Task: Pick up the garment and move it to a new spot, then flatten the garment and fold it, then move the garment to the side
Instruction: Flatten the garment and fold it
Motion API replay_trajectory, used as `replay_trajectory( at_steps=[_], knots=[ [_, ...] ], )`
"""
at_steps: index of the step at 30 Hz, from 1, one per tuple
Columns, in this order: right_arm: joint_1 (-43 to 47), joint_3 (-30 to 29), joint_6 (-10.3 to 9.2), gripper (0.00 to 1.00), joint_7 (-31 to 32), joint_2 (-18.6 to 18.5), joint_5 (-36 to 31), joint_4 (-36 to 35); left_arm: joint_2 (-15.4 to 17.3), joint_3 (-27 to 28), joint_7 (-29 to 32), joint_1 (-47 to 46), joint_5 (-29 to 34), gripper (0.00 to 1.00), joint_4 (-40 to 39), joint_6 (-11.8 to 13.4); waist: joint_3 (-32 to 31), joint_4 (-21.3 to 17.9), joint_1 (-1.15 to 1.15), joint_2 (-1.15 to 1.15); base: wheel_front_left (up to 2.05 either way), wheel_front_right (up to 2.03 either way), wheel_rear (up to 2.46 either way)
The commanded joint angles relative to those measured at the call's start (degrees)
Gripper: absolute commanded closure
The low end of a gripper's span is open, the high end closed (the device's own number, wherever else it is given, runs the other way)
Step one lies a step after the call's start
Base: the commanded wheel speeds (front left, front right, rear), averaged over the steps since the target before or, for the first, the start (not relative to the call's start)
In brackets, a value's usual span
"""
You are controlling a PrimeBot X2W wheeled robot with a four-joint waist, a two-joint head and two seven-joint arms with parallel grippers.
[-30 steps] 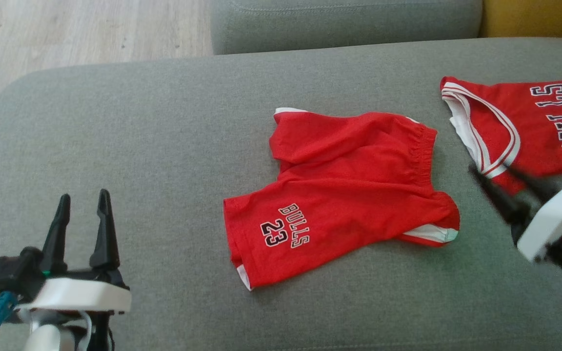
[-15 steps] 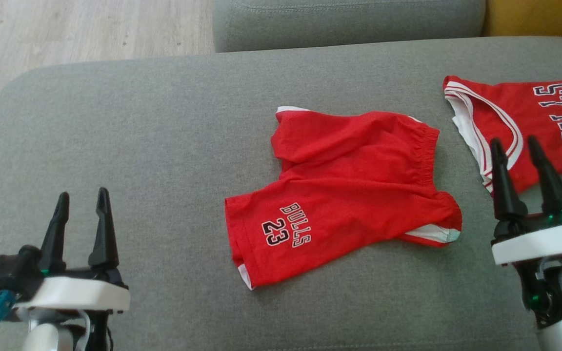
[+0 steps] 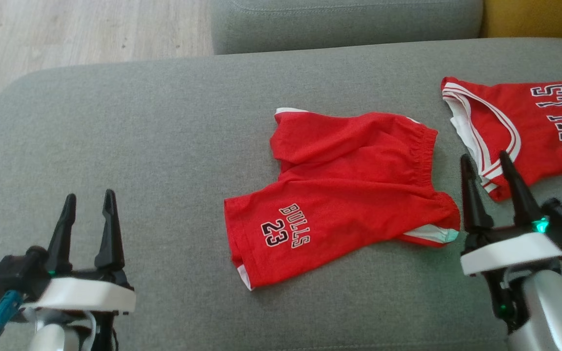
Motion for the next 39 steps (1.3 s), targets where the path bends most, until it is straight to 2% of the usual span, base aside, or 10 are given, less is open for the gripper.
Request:
replay_trajectory(
  at_steps=[1,12,17,20,21,24,29,33,39],
  knots=[
    [-3.2,1.2,-0.04,0.0,-0.8,-0.2,-0.8,-1.4,0.6,1.6,-0.5,-2.2,-0.4,0.0,-1.5,0.0,-0.1,0.0,0.0,0.0,0.0,0.0,0.0],
    [-5.3,1.7,-0.04,0.0,-2.3,1.5,-4.4,2.5,0.1,1.9,-0.8,-2.7,0.5,0.0,0.5,-0.5,-0.2,0.4,0.0,0.0,0.0,0.0,0.0],
    [-5.6,1.1,-0.04,0.0,-2.4,1.5,-4.5,3.0,0.6,0.5,1.7,-4.4,-2.1,0.0,0.7,-2.4,0.0,0.3,0.0,0.0,0.0,0.0,0.0],
    [-5.9,0.5,-0.04,0.0,-2.4,1.3,-4.3,3.2,3.4,-3.7,12.3,-7.6,-5.5,0.0,1.5,-3.8,-0.1,0.4,0.0,0.0,0.0,0.0,0.0],
    [-6.1,0.4,-0.04,0.0,-2.5,1.3,-4.4,3.3,5.4,-6.2,20.4,-10.7,-8.5,0.0,1.8,-4.2,0.0,0.2,0.0,0.0,0.0,0.0,0.0],
    [-6.6,0.4,-0.04,0.0,-2.5,1.7,-4.4,3.7,7.3,-10.6,32.8,-15.6,-17.6,0.0,2.5,-4.4,0.0,-0.5,0.0,0.0,0.0,0.0,0.0],
    [-7.5,1.1,-0.04,0.0,-2.5,2.5,-3.9,4.7,13.0,-18.9,51.6,-20.1,-32.8,0.0,5.1,-4.4,0.5,-3.2,0.0,0.0,0.0,0.0,0.0],
    [-7.6,0.4,-0.04,0.0,-2.6,2.9,-4.1,5.0,16.6,-22.7,59.6,-20.8,-38.8,0.0,6.2,-4.4,1.5,-5.5,0.0,0.0,0.0,0.0,0.0],
    [-7.8,-0.2,-0.04,0.0,-2.6,3.0,-4.1,5.1,18.7,-25.0,63.0,-20.8,-44.1,0.0,6.0,-4.5,2.8,-7.1,0.0,0.0,0.0,0.0,0.0]
  ],
)
